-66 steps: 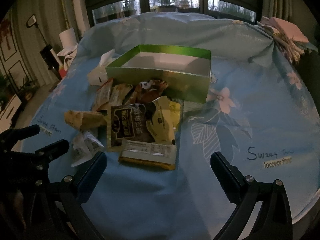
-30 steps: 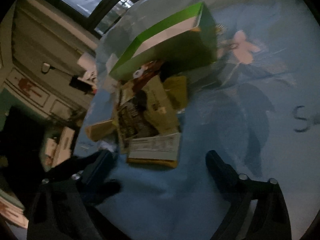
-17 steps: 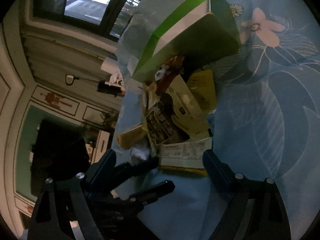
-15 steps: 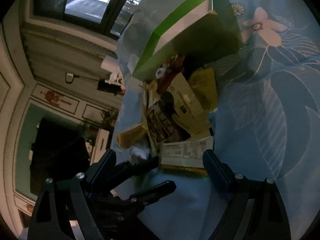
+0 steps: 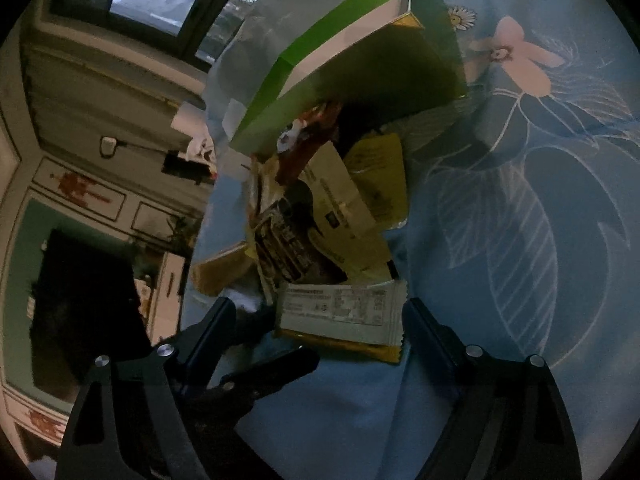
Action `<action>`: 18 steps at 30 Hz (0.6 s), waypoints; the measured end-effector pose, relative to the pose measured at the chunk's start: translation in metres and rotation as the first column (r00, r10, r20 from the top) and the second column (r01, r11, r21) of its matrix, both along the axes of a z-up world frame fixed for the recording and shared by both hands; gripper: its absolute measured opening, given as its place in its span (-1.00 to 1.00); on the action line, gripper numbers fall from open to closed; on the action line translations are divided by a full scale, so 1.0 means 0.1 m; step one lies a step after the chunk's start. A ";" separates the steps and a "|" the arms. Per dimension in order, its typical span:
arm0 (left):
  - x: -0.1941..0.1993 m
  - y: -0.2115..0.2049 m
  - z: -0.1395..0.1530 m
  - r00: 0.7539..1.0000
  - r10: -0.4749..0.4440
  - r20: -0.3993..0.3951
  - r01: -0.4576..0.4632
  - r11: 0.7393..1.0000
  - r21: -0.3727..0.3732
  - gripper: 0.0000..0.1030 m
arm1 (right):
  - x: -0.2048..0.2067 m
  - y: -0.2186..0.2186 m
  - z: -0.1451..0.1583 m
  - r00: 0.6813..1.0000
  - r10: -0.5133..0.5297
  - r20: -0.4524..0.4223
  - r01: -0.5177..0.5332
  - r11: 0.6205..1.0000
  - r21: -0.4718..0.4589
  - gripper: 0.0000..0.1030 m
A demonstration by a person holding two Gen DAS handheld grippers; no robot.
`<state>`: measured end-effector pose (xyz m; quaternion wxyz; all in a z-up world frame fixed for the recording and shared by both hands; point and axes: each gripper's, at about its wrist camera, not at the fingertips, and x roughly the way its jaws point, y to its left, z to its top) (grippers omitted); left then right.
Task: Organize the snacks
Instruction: 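Grasp the white wrapped snack bar with the right gripper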
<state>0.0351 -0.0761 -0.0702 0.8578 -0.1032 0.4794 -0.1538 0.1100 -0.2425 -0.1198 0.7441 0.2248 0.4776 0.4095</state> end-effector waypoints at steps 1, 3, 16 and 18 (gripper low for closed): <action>0.00 0.00 0.00 1.000 0.002 0.001 -0.002 1.000 0.000 0.04 | 0.00 -0.03 -0.02 1.000 0.000 -0.008 0.000 1.000 0.008 0.67; 0.01 0.00 -0.01 1.000 0.004 0.002 -0.004 1.000 0.007 -0.03 | -0.01 -0.02 -0.03 1.000 0.012 -0.005 -0.012 1.000 0.002 0.64; 0.05 0.08 -0.02 1.000 0.026 -0.014 -0.026 1.000 0.012 -0.27 | 0.02 -0.10 -0.07 0.999 -0.038 -0.026 0.037 0.998 -0.043 0.22; 0.06 0.09 -0.02 1.000 0.028 -0.013 -0.028 1.000 0.013 -0.27 | 0.02 -0.05 -0.06 0.999 -0.026 -0.028 0.024 0.998 -0.061 0.22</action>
